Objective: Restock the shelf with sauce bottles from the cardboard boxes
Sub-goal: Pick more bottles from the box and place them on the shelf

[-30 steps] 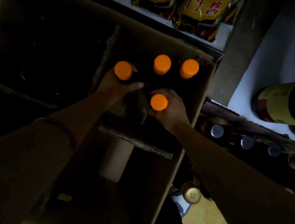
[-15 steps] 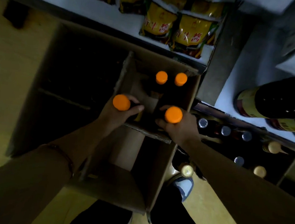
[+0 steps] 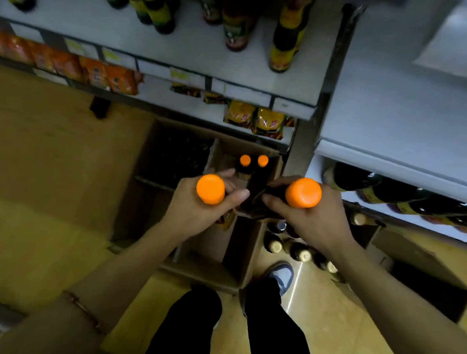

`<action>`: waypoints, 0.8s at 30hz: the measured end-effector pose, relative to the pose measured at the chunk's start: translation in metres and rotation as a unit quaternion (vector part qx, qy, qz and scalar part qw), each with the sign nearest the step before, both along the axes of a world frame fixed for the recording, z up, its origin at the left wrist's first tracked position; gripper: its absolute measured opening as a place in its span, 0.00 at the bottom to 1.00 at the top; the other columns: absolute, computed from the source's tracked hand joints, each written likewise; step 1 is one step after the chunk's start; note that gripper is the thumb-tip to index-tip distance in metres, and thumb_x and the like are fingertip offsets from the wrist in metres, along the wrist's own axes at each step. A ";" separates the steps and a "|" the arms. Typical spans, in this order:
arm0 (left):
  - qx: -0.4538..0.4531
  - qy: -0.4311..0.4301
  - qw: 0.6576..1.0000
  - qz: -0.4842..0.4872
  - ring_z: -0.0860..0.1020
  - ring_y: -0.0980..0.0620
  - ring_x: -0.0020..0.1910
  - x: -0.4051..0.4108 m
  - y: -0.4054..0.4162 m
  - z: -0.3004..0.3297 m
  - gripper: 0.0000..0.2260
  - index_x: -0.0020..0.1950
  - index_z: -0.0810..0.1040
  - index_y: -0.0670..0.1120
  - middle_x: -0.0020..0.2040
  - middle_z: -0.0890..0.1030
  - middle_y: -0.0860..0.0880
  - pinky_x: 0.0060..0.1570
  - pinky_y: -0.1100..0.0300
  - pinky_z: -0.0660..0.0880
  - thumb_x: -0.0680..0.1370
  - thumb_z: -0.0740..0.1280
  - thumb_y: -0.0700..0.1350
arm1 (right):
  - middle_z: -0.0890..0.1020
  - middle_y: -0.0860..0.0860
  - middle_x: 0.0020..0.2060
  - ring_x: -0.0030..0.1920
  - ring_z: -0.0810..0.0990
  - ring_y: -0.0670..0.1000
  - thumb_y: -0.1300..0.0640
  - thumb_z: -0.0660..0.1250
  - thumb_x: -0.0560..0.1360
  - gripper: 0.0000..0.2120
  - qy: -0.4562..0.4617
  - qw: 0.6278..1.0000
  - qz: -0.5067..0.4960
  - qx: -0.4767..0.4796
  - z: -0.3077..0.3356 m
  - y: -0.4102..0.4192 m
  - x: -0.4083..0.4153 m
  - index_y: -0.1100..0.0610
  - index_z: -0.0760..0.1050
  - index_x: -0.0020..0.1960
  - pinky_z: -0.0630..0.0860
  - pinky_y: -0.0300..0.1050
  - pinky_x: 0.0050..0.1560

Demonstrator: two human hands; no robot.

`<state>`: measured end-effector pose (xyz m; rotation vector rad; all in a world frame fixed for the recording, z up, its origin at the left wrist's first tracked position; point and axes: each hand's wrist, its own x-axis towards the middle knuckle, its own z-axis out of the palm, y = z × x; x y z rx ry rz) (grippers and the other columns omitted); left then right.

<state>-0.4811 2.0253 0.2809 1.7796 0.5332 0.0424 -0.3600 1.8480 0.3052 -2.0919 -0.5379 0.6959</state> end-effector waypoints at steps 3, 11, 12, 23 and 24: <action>0.002 -0.063 0.998 0.004 0.82 0.55 0.53 -0.004 -0.013 0.062 0.03 0.40 0.83 0.55 0.46 0.85 0.54 0.58 0.57 0.76 0.70 0.72 0.53 | 0.86 0.49 0.43 0.43 0.83 0.43 0.55 0.76 0.70 0.07 -0.033 0.999 -0.003 0.035 0.067 -0.012 -0.010 0.53 0.83 0.47 0.79 0.38 0.45; 0.068 -0.211 0.965 -0.142 0.82 0.43 0.33 0.017 -0.028 0.201 0.14 0.33 0.81 0.40 0.32 0.82 0.42 0.34 0.43 0.78 0.72 0.70 0.50 | 0.86 0.53 0.36 0.39 0.84 0.49 0.48 0.74 0.66 0.10 -0.148 0.984 -0.058 0.083 0.229 -0.036 -0.046 0.55 0.84 0.38 0.80 0.52 0.45; 0.080 -0.226 0.957 -0.163 0.82 0.42 0.33 0.019 -0.030 0.217 0.17 0.32 0.80 0.38 0.32 0.82 0.41 0.34 0.43 0.78 0.72 0.69 0.51 | 0.85 0.56 0.34 0.37 0.84 0.53 0.44 0.71 0.64 0.18 -0.164 0.980 -0.071 0.091 0.249 -0.039 -0.052 0.60 0.83 0.37 0.79 0.55 0.44; 0.034 -0.315 0.873 -0.372 0.84 0.50 0.36 0.047 -0.093 0.386 0.07 0.30 0.81 0.54 0.34 0.84 0.50 0.40 0.54 0.79 0.67 0.71 0.52 | 0.84 0.59 0.34 0.36 0.83 0.54 0.57 0.76 0.65 0.13 -0.321 0.900 -0.279 0.097 0.415 -0.104 -0.108 0.68 0.80 0.37 0.80 0.54 0.42; 0.032 -0.319 0.862 -0.392 0.84 0.50 0.36 0.051 -0.103 0.398 0.07 0.31 0.81 0.51 0.34 0.84 0.50 0.41 0.53 0.79 0.67 0.72 0.52 | 0.84 0.58 0.34 0.36 0.83 0.53 0.57 0.76 0.65 0.13 -0.331 0.891 -0.295 0.092 0.425 -0.111 -0.113 0.68 0.80 0.37 0.80 0.52 0.42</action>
